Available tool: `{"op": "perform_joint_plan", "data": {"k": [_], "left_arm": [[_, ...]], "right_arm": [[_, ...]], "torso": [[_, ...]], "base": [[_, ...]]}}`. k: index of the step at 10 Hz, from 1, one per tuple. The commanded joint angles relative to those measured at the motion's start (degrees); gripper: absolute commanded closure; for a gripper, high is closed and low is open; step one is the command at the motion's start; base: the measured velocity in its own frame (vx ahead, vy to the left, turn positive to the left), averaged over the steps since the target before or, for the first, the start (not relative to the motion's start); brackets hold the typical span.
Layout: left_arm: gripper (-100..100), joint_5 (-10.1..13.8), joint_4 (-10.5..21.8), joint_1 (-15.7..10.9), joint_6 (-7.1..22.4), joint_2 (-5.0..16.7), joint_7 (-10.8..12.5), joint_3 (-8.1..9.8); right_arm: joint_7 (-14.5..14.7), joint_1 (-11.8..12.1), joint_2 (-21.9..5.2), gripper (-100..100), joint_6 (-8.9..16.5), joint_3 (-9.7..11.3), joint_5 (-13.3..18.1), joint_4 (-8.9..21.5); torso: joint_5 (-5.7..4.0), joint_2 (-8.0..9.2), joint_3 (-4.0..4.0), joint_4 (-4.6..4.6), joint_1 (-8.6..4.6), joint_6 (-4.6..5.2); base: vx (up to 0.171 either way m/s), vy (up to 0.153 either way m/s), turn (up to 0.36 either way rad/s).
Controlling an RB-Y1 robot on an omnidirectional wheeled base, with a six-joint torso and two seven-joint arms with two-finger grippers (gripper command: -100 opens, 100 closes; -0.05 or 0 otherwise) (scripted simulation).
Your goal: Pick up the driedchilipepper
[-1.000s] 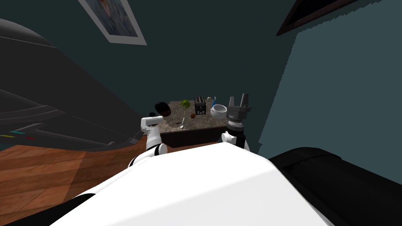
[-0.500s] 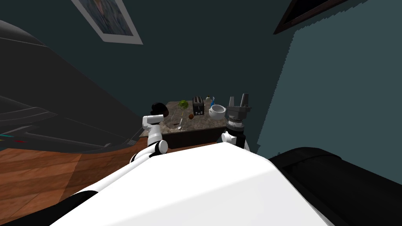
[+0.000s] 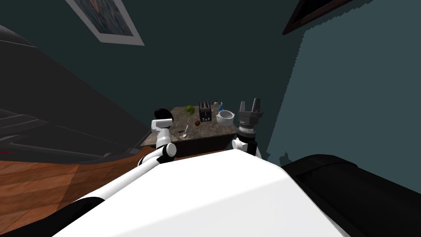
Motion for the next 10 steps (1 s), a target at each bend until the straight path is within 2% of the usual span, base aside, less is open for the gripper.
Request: {"op": "perform_joint_plan", "data": {"k": [1, 2, 3, 4, 5, 8, 10], "left_arm": [[-100, -0.3, 1.1, -0.7, 2.0, 0.0, -0.4, 0.45], [-100, -0.9, 3.4, -2.3, 4.1, 0.0, -0.9, 1.25], [-100, -0.9, 3.4, -2.3, 4.5, 0.0, -0.9, 1.25], [-100, -1.5, 5.6, -3.8, 6.6, 0.1, -1.4, 1.98], [-100, -1.5, 5.6, -3.8, 6.8, 0.1, -1.4, 1.98], [-100, -2.8, 10.6, -7.5, 12.1, 0.3, -2.6, 3.75], [-100, -3.2, 12.2, -8.4, 13.8, 0.4, -2.9, 4.19]], "right_arm": [[0.0, 0.0, 0.0, 0, 0.0, 0.0, 0.0, 0.0], [0.0, 0.0, 0.0, 0, 0.0, 0.0, 0.0, 0.0], [0.0, 0.0, 0.0, 0, 0.0, 0.0, 0.0, 0.0], [0.0, 0.0, 0.0, 0, 0.0, 0.0, 0.0, 0.0], [0.0, 0.0, 0.0, 0, 0.0, 0.0, 0.0, 0.0], [0.0, 0.0, 0.0, 0, 0.0, 0.0, 0.0, 0.0], [0.0, 0.0, 0.0, 0, 0.0, 0.0, 0.0, 0.0]], "torso": [[0.0, 0.0, 0.0, 0.0, 0.0, 0.0], [0.0, 0.01, 0.01, 0.0, 0.02, -0.02], [0.0, 0.02, 0.01, 0.0, -0.02, 0.0], [0.0, 0.04, 0.02, 0.01, 0.03, -0.02], [0.0, 0.03, 0.02, 0.01, 0.0, -0.01], [-0.02, -0.04, -0.02, -0.01, -0.08, 0.0], [-0.01, 0.03, 0.01, 0.0, 0.01, -0.02]], "base": [[0.023, -0.053, -0.018], [0.018, -0.066, -0.023], [0.014, -0.051, -0.019], [0.019, -0.059, -0.033], [0.021, -0.059, -0.016], [0.031, -0.076, -0.037], [0.017, -0.045, -0.014]]}}
